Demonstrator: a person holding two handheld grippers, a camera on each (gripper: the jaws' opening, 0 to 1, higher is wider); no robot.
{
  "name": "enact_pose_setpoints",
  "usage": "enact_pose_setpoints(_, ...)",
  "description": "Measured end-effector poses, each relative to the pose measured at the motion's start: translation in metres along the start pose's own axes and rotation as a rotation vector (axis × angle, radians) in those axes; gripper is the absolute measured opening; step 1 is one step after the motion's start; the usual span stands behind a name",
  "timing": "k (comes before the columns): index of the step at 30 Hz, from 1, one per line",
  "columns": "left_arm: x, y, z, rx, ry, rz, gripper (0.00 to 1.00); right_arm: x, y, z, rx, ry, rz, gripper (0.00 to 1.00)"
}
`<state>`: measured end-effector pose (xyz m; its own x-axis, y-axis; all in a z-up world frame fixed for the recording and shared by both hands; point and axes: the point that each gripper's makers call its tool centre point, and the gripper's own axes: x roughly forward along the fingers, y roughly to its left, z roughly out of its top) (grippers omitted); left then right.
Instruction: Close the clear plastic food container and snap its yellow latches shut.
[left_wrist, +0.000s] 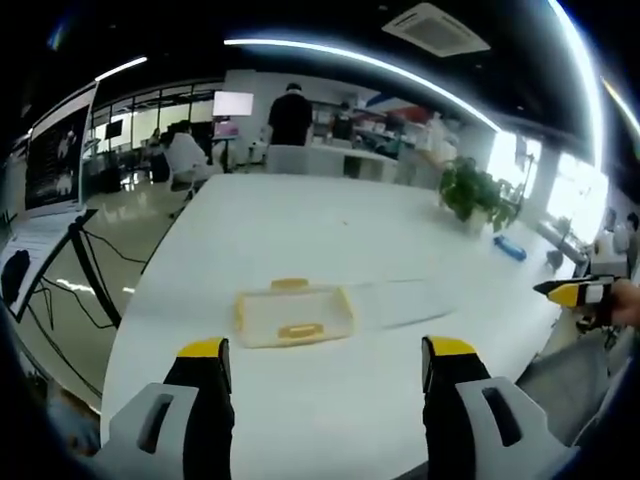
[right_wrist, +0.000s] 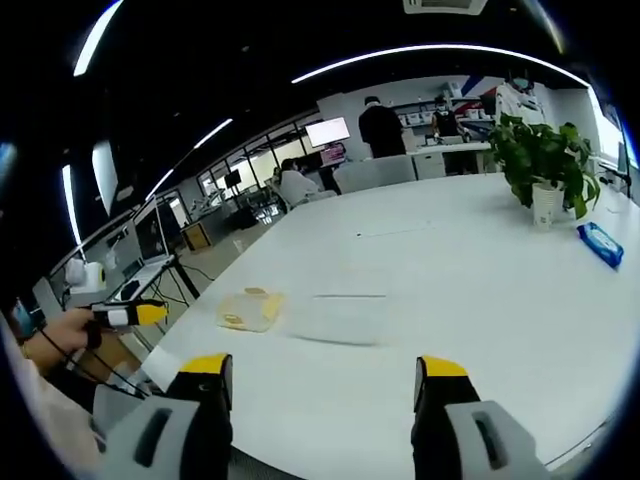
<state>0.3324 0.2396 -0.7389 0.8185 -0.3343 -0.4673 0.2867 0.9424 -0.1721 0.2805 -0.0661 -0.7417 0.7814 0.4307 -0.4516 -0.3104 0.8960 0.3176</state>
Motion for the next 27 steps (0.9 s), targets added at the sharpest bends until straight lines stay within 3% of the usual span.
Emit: enact_pose_setpoints(27,0.0012,0.0017,-0.0047,0.015,0.019,0.000,0.71,0.0042,0.0023,-0.0005,0.036,-0.002,0.005,0.71)
